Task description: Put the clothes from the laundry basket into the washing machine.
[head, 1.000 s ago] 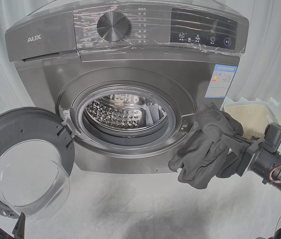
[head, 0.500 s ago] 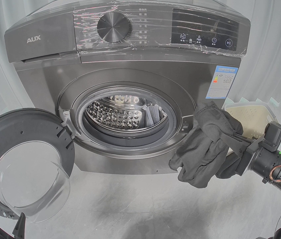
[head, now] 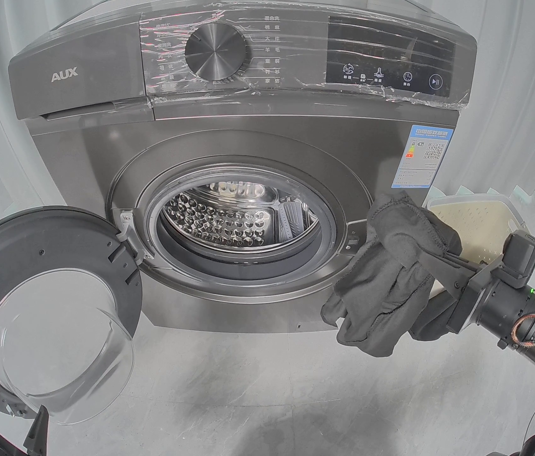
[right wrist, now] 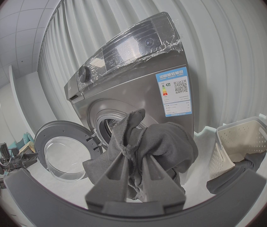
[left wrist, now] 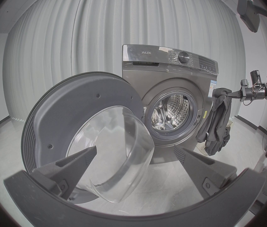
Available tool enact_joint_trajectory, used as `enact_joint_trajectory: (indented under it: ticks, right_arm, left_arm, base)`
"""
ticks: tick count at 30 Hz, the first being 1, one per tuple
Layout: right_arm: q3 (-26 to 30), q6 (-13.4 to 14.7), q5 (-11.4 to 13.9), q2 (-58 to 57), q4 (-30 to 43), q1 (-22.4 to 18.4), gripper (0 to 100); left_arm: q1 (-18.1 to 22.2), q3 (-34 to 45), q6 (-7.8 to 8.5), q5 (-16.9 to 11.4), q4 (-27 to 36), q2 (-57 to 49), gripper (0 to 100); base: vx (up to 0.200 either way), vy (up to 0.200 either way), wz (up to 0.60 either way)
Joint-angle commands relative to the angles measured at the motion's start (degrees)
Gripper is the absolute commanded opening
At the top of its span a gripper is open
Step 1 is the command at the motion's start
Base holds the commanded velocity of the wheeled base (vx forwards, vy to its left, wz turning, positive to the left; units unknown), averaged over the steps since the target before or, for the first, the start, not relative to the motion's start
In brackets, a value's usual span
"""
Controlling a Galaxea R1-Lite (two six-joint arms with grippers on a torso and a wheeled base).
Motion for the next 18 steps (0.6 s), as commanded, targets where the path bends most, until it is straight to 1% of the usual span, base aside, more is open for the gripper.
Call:
enact_joint_trajectory:
  ticks: [1,6,9,12,18]
  right_arm:
    - [0.09,-0.19,-0.01,-0.07,-0.46,0.03,0]
    - [0.18,-0.27,-0.01,0.19,-0.37,0.12,0]
    - [0.18,-0.19,-0.01,0.19,-0.37,0.12,0]
    - [0.26,-0.19,-0.01,0.1,-0.37,0.12,0]
    - [0.88,-0.19,-0.01,0.19,-0.37,0.82,0]
  left_arm:
    - [-0.02,0.84,-0.04,0.01,-0.01,-1.01,100]
    - [-0.02,0.84,0.04,0.01,-0.01,-1.01,100]
    - [-0.02,0.84,-0.22,0.01,-0.01,-1.01,100]
    - [-0.11,0.84,-0.75,-0.08,0.08,-1.01,100]
    - [-0.02,0.84,-0.66,0.1,-0.01,-1.01,100]
  base:
    - [0.0,0.0,0.0]
    - [0.0,0.0,0.0]
    - [0.0,0.0,0.0]
    - [0.0,0.2,0.0]
    - [0.0,0.2,0.0]
